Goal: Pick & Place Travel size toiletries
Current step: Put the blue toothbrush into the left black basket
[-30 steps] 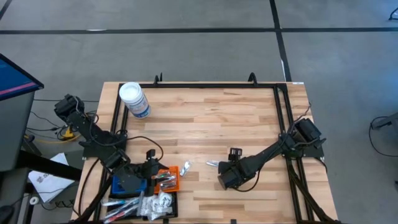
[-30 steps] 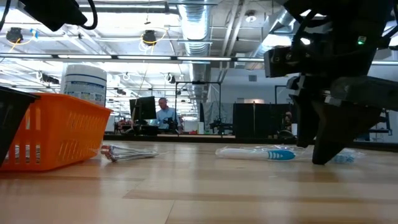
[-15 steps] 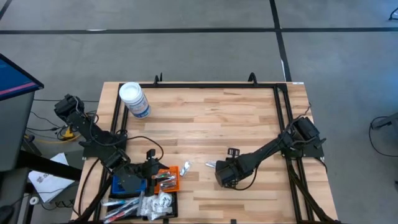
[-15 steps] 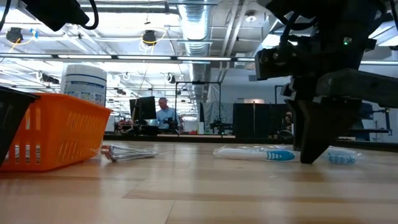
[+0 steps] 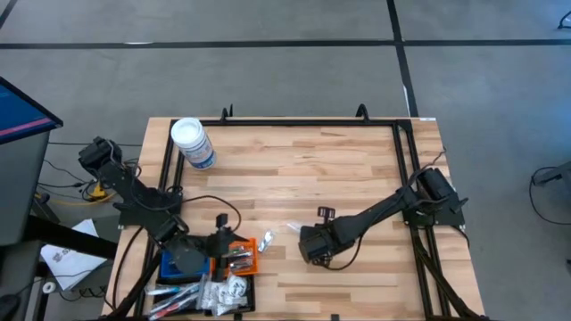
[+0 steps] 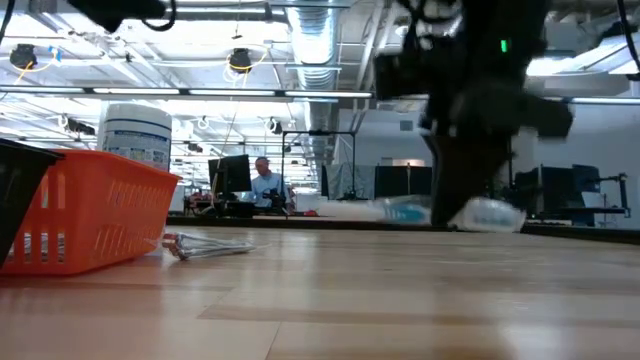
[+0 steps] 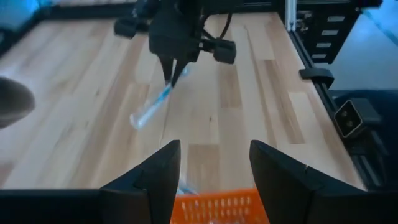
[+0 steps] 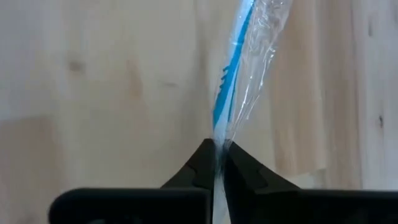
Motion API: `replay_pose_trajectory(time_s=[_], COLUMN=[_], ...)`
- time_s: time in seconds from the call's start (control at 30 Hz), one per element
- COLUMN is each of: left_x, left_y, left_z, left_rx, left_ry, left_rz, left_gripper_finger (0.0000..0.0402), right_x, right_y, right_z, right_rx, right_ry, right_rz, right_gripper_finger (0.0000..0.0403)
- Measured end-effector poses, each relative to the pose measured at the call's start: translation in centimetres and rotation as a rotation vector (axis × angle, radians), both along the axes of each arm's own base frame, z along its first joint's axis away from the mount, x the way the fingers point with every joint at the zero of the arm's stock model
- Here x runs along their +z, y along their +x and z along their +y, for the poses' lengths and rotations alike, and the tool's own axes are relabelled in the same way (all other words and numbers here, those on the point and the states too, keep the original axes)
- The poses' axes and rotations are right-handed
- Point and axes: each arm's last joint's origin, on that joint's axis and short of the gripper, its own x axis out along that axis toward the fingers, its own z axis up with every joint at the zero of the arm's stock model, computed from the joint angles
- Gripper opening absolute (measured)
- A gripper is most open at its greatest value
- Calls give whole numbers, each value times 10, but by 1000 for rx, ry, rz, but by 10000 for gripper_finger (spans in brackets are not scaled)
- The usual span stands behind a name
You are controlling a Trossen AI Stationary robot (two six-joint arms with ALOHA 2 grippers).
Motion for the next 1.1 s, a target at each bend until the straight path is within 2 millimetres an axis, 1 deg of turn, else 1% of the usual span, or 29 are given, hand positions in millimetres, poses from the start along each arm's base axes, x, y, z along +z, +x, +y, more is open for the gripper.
replay_pose_trajectory(time_s=[0.1, 0.2, 0.33, 0.4, 0.43, 0.53, 0.6, 0.77, 0.93, 1.1], left_x=[-5, -18, -36, -38, -35, -26, -24, -24, -25, -13], left_y=[13, 32, 63, 75, 80, 89, 93, 105, 114, 124], left_z=[-3, -3, 5, 7, 7, 6, 9, 28, 45, 58], left_rx=[-50, -107, -110, -72, -50, -49, -59, -146, -190, -207], left_ry=[95, 184, 171, 174, 185, 235, 238, 155, 159, 137], left_rz=[-22, -9, 37, 42, 29, 3, 5, 42, 67, 69], left_gripper_finger=[186, 186, 186, 186, 186, 186, 186, 190, 195, 195], right_x=[19, 40, 67, 76, 79, 83, 82, 81, 82, 82], right_y=[10, 23, 36, 38, 39, 37, 36, 32, 31, 32], right_z=[1, 1, 3, 7, 8, 12, 12, 14, 17, 15], right_rx=[-12, -22, 8, 38, 50, 68, 70, 76, 83, 83], right_ry=[28, 62, 99, 106, 107, 105, 100, 92, 91, 90], right_rz=[-22, -72, -153, -175, -178, -170, -155, -132, -130, -129], right_gripper_finger=[13, 7, 6, 5, 4, 4, 4, 3, 2, 2])
